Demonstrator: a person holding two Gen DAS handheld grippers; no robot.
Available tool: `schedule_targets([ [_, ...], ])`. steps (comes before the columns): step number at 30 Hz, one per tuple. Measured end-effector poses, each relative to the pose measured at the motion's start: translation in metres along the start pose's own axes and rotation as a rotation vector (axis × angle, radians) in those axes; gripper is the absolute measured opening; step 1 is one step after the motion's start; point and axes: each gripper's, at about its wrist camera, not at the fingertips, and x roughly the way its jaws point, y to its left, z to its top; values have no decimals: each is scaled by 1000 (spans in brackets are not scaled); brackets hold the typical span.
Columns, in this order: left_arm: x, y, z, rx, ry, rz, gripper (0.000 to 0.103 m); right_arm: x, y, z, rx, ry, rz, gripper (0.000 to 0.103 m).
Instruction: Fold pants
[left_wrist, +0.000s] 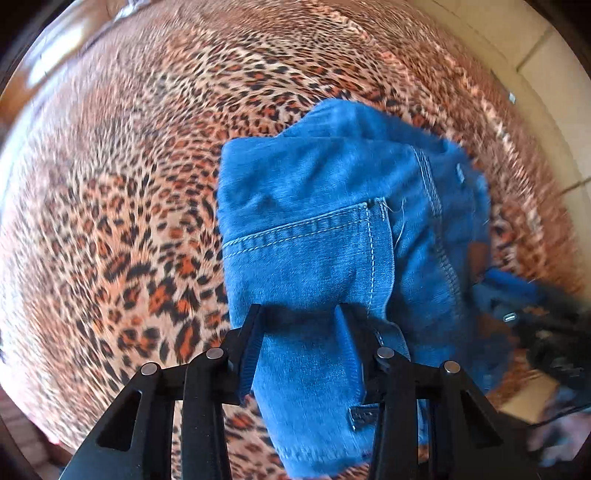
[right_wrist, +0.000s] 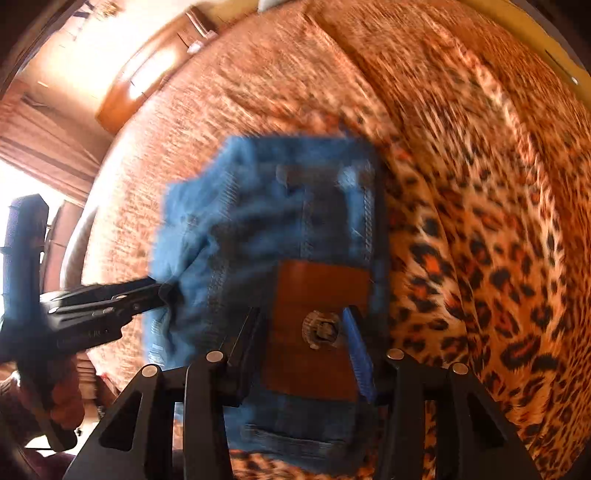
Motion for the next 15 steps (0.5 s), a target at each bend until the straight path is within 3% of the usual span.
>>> schedule_targets([
  [3, -10, 1, 0, 6, 14, -24, 36, -11, 1, 4, -4, 18, 3, 45],
  [8, -31, 40, -32, -86, 112, -154, 38, -55, 9, -15, -41, -20, 60, 47],
  [11, -9, 34, -53, -79, 169, -135, 38, -45, 17, -47, -109, 28, 29, 47],
  [13, -1, 27, -56, -69, 146, -92, 39, -23, 13, -62, -139, 91, -53, 46],
  [15, -6, 26, -53, -59, 144, -78, 39, -18, 6, -63, -92, 108, -35, 50],
])
